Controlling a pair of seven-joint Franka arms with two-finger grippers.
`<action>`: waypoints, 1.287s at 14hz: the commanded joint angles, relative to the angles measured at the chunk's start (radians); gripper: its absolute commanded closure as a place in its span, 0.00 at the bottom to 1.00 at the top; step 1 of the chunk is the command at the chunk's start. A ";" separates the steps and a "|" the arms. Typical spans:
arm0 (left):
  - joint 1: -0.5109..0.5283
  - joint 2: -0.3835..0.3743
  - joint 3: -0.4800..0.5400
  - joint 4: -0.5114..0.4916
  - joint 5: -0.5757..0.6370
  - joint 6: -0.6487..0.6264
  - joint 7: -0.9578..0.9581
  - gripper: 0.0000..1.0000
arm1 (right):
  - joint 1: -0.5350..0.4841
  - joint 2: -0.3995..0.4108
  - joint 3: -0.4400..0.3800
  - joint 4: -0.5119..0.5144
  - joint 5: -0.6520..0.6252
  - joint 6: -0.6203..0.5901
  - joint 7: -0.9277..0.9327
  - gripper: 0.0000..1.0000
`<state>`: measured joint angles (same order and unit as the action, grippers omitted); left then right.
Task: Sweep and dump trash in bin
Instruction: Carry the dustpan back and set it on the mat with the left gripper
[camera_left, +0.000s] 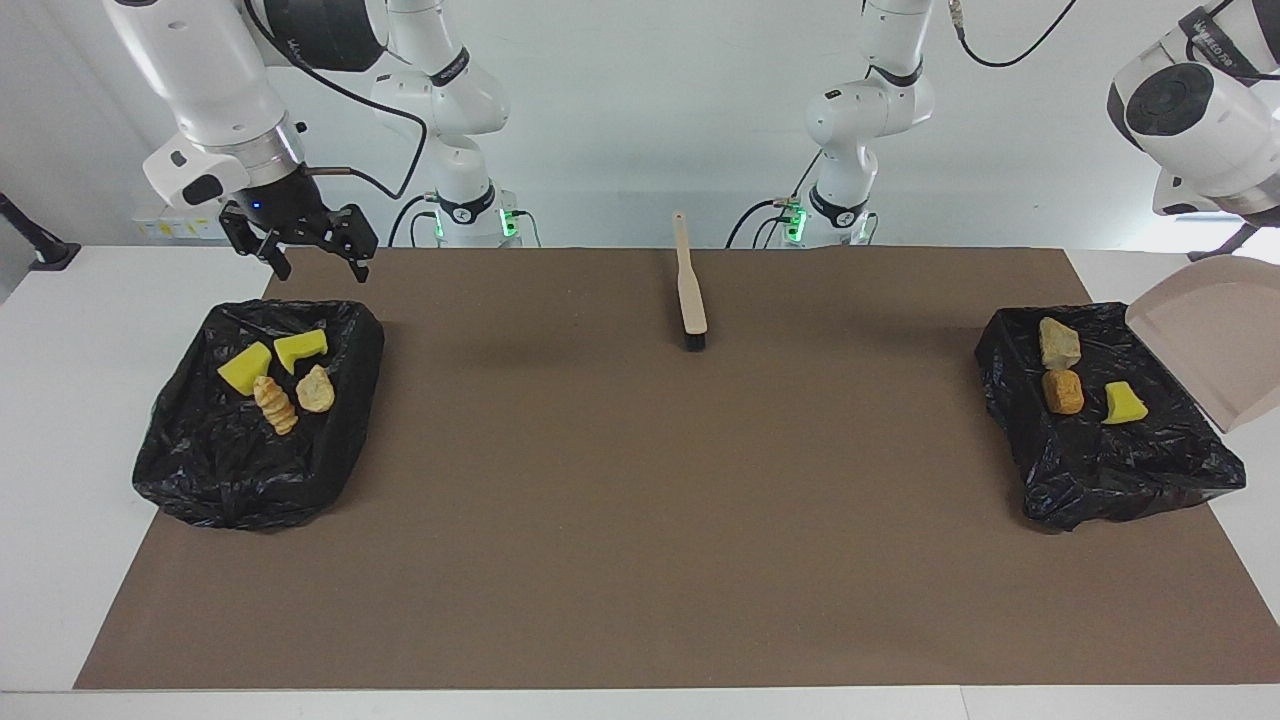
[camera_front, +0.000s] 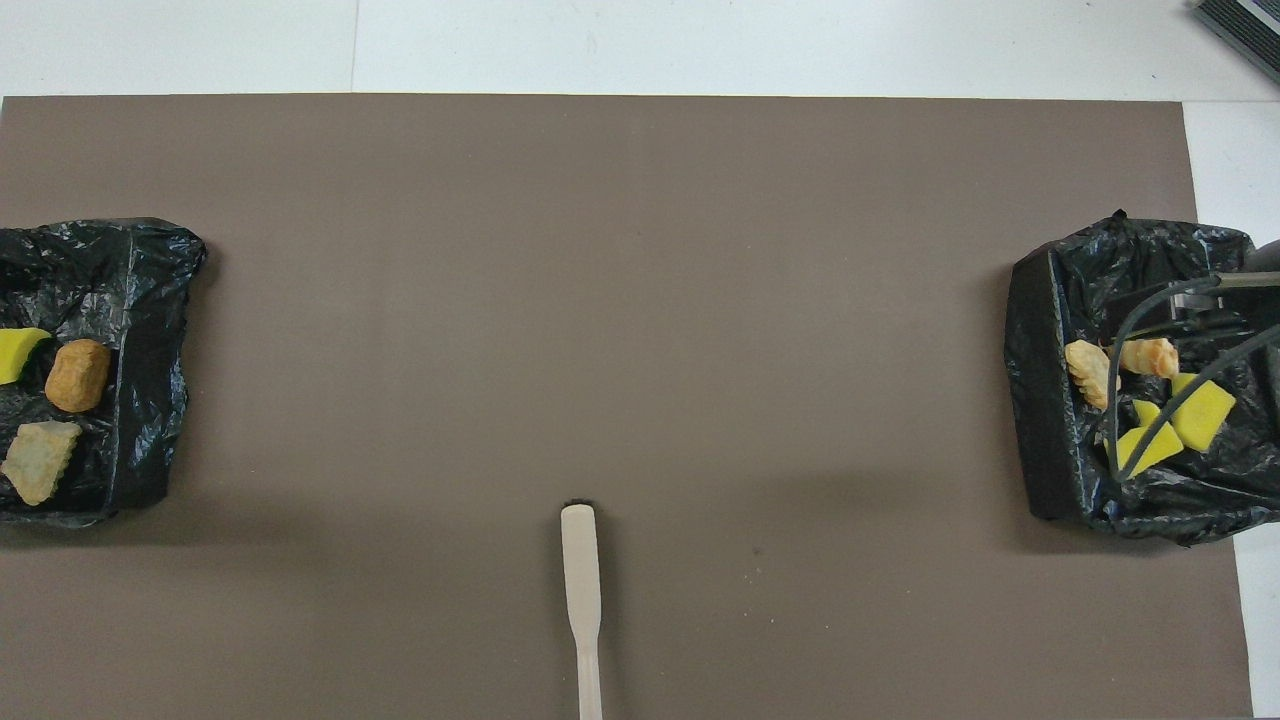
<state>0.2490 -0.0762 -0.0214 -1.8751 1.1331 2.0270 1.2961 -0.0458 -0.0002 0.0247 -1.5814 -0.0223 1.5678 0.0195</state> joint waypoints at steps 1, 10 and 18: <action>-0.034 0.010 0.011 0.026 -0.038 0.016 -0.015 1.00 | -0.011 -0.018 0.001 -0.020 0.016 0.005 0.016 0.00; -0.223 0.084 0.011 0.156 -0.450 -0.111 -0.125 1.00 | -0.006 -0.018 0.003 -0.020 0.016 0.005 0.016 0.00; -0.491 0.113 0.009 0.137 -0.734 -0.278 -0.676 1.00 | -0.006 -0.018 0.001 -0.020 0.016 0.005 0.016 0.00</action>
<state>-0.1726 0.0166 -0.0284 -1.7508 0.4653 1.7914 0.7590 -0.0460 -0.0004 0.0230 -1.5814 -0.0223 1.5678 0.0195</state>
